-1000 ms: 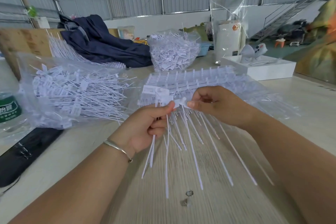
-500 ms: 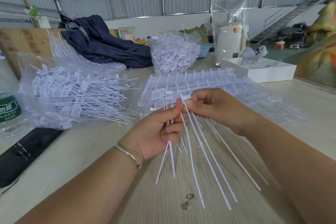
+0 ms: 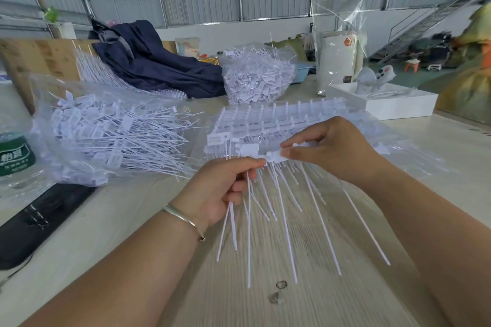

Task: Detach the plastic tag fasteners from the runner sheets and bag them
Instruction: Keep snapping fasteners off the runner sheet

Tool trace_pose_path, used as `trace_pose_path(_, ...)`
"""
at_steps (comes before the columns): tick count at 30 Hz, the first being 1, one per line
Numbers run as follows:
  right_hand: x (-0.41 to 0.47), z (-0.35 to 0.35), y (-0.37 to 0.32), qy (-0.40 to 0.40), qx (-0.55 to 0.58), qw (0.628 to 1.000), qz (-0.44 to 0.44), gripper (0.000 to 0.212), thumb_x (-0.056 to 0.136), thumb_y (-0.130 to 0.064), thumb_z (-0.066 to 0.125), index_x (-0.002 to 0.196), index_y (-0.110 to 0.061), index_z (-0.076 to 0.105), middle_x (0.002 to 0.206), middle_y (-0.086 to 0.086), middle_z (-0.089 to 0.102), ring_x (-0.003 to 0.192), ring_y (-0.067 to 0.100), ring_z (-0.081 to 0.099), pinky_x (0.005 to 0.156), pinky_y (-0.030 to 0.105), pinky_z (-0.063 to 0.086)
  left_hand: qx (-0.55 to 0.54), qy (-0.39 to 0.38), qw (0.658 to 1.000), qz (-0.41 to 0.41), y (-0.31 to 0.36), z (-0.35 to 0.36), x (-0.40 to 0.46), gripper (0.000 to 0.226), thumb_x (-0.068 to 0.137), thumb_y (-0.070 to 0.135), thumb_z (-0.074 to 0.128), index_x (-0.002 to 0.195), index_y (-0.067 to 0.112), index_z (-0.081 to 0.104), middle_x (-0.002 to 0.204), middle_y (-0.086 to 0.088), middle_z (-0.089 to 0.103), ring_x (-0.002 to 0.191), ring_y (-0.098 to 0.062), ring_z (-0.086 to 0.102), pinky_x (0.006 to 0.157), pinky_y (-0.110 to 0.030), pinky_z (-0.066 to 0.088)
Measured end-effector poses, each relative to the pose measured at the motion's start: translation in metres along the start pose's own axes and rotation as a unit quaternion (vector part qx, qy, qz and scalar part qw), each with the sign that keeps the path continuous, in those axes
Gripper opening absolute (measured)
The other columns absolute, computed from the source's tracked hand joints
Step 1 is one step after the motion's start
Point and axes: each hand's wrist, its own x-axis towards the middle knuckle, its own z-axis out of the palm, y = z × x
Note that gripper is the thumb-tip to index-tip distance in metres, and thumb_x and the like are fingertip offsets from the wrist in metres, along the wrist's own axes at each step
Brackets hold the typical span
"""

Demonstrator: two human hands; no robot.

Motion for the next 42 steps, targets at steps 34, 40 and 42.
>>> trace_pose_path(34,0.003,-0.008,-0.001,-0.174,0.069,0.976,0.113,0.015,0.069,-0.006,0.075,0.078,0.005,0.074,0.044,-0.001,0.042,0.04,0.006,0.034,0.043,0.015,0.03,0.338,0.017,0.924,0.177,0.0,0.013,-0.006,0.021,0.064,0.018,0.079,0.057,0.013,0.06,0.043,0.008,0.032,0.038,-0.008,0.028,0.036,-0.016,0.022)
trace_pose_path(40,0.003,0.001,-0.005,-0.135,0.037,0.986,0.087,0.003,0.071,-0.008,0.076,0.07,-0.009,0.078,0.06,0.01,0.056,0.053,0.01,0.044,0.054,0.021,0.037,0.377,0.086,0.897,0.216,-0.005,0.016,0.006,0.027,0.069,0.015,0.075,0.056,-0.001,0.058,0.048,0.001,0.038,0.043,-0.013,0.033,0.041,-0.022,0.024)
trace_pose_path(42,0.004,0.004,-0.008,-0.139,0.017,0.987,0.083,0.004,0.072,-0.007,0.076,0.069,-0.008,0.077,0.054,0.005,0.054,0.048,0.006,0.041,0.05,0.017,0.035,0.392,0.087,0.888,0.226,-0.008,0.018,0.007,0.029,0.071,0.015,0.072,0.054,0.007,0.05,0.049,0.0,0.036,0.045,-0.015,0.032,0.042,-0.023,0.023)
